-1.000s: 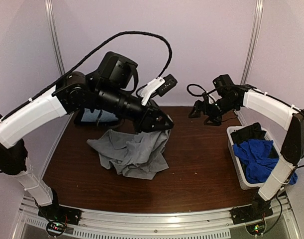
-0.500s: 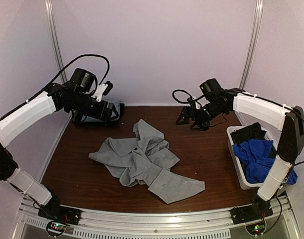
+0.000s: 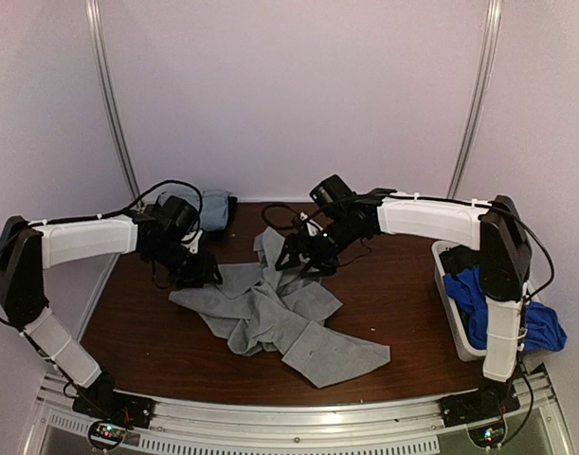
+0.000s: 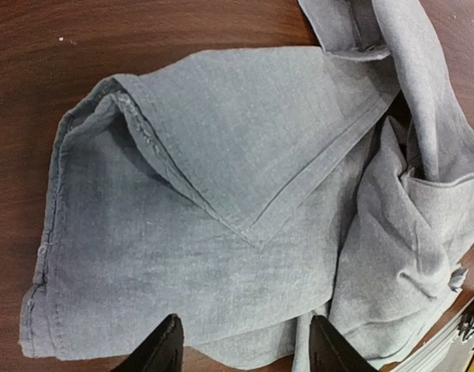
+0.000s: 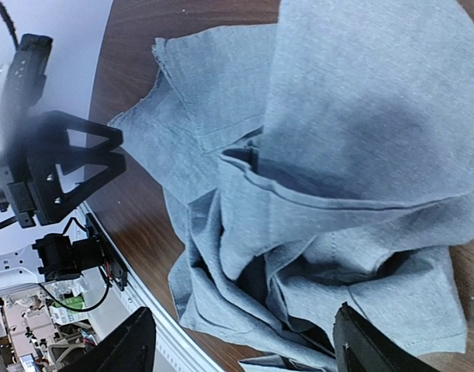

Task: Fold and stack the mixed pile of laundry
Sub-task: Move the crumpled shirt to the center of the board, then pick up the crumpled shirt from the center of the board.

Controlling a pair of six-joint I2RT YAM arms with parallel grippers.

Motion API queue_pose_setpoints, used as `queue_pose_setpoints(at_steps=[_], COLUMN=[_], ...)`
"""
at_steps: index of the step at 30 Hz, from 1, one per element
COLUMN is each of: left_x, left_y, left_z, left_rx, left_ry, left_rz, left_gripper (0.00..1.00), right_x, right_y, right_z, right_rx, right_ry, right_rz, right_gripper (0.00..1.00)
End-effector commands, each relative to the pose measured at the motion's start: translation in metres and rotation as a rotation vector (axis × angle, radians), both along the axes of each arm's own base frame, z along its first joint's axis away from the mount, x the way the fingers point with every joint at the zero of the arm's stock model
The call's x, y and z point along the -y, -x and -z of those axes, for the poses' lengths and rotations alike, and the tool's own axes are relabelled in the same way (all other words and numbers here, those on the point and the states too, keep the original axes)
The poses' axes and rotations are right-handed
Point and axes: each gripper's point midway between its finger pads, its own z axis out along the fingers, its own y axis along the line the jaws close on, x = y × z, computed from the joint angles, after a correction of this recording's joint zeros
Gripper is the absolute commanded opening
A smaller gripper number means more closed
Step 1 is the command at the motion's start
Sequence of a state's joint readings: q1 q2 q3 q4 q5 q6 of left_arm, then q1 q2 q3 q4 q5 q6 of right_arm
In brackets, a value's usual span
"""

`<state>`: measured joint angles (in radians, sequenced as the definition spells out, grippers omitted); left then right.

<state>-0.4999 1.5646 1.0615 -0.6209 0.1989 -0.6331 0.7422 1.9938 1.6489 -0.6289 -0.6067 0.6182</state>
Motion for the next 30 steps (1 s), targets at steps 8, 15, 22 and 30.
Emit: queue_pose_setpoints(at_steps=[8,15,22,30], left_x=[0.02,0.021,0.014,-0.006], left_y=[-0.043,-0.053,-0.066,-0.081], left_z=[0.025,0.046,0.059,0.02], left_rx=[-0.016,-0.048,-0.057,0.038], left_ry=[0.109,0.078,0.031,0.021], left_rz=[-0.115,-0.145,-0.197,-0.253], left_gripper=[0.5,0.51,0.45,0.01], right_x=[-0.04,-0.034,-0.018,0.013], right_y=[0.021,0.019,0.013,0.017], right_z=[0.0,0.03,0.061,0.049], right_rx=[-0.037,-0.055,-0.069,-0.034], right_ry=[-0.04,0.038,0.139,0.209], right_rz=[-0.031,0.004,0.051,0.063], right_gripper=[0.78,0.79,0.56,0.0])
